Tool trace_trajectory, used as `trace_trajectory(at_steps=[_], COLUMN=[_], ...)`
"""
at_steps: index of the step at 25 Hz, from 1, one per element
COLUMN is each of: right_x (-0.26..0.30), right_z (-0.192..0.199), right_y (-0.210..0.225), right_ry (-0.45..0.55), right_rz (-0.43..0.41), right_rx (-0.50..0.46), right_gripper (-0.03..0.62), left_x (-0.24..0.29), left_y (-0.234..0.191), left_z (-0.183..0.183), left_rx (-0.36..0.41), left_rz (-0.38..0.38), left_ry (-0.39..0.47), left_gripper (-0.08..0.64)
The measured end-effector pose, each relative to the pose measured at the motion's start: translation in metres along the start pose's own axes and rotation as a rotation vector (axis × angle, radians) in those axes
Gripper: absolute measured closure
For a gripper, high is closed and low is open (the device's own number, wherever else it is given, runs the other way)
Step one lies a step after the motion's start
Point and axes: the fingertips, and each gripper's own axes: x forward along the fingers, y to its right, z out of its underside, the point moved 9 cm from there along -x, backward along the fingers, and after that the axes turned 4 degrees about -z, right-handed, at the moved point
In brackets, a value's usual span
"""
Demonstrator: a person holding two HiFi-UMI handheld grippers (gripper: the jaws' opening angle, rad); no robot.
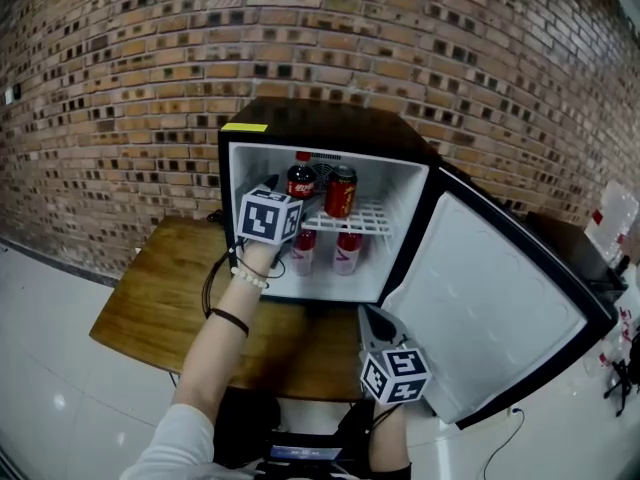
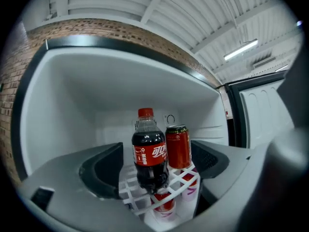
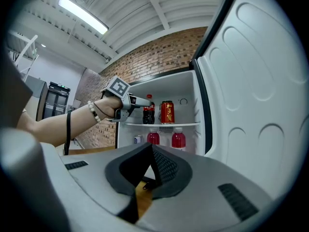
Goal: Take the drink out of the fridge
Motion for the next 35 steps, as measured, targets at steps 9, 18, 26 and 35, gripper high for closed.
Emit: trace_trajectory(at_steps=[9, 18, 26, 35], right_x=[-0.006, -0.005, -0.007, -0.001], right_z=[-0.002, 0.001, 0.001, 0.001], right_y=[0.009, 0.013, 0.009, 0.000], right_ry=[0.014, 0.014, 0.015, 0.012], right_rz=[0.018, 0.021, 0.012, -0.011], right_rx=[0.003, 0.008, 0.008, 0.005], right_gripper=[0.578, 0.578, 0.578, 0.578], left_x=[0.043, 0.050, 0.028, -0.041], left_y=[-0.015, -0.013, -0.011, 0.004], left_z=[-0.010, -0.018, -0.022, -0.008], left_rx=[0.000, 0.017, -0.022, -0.059], left_rz=[0.001, 0.033, 0.072, 0.168], left_ry=[-0.065, -0.057, -0.022, 0.068], left_gripper=[0.126, 0.246, 0.253, 0.253])
